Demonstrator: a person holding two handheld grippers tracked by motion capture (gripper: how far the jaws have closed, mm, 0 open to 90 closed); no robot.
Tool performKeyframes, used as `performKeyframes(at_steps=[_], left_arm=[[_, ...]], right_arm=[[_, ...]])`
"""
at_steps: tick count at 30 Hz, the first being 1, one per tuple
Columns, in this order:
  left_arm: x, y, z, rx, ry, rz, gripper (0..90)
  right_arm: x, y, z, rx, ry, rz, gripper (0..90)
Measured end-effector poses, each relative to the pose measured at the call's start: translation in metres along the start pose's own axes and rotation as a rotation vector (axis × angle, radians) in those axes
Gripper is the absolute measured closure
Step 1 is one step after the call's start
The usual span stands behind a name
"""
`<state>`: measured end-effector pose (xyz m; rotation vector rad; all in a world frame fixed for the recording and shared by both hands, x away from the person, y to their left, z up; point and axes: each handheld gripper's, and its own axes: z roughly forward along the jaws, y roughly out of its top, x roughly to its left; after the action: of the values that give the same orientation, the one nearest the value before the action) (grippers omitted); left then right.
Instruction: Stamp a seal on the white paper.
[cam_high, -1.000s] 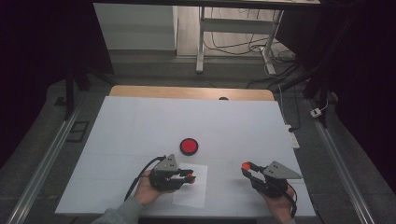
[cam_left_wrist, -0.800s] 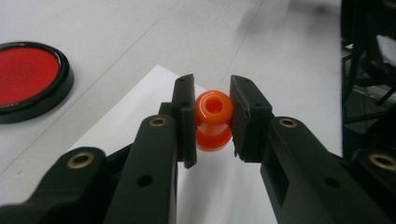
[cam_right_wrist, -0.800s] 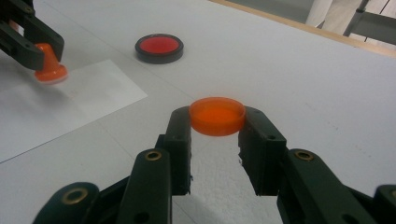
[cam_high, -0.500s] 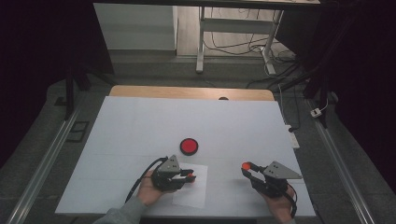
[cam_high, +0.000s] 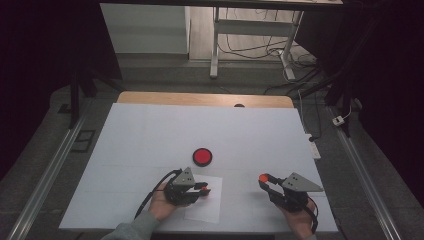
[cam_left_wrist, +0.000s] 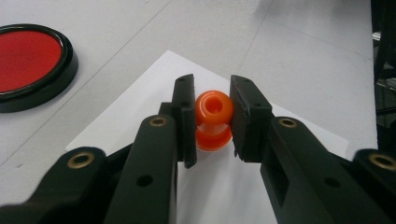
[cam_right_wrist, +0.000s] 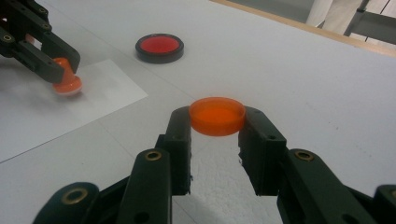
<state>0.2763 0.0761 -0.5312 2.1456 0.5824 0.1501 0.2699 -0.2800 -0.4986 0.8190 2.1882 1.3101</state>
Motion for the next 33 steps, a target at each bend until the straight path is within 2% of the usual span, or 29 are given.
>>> performKeyframes(at_steps=[14,16,20,25,27,33], left_arm=[[-0.0004,-0.0022,0.0029,0.022,0.022,0.016,73.0],[-0.0013,-0.0032,0.0037,0.021,0.026,0.027,73.0],[-0.0022,-0.0066,0.0041,0.000,0.031,0.017,73.3],[-0.0048,-0.0067,0.0044,0.010,0.050,0.035,73.5],[-0.0045,-0.0072,0.0045,0.006,0.045,0.023,73.6],[-0.0061,-0.0077,0.0048,0.007,0.055,0.032,73.7]], right_arm=[[0.0000,-0.0001,0.0002,0.002,0.001,-0.001,64.8],[0.0000,-0.0002,0.0003,0.003,0.000,0.000,64.7],[0.0001,-0.0002,0.0002,0.003,0.000,-0.001,64.8],[0.0005,0.0000,-0.0001,0.000,0.001,0.001,64.8],[0.0008,0.0001,0.0001,0.001,0.001,0.001,64.8],[0.0002,-0.0001,0.0001,0.000,0.000,0.002,64.8]])
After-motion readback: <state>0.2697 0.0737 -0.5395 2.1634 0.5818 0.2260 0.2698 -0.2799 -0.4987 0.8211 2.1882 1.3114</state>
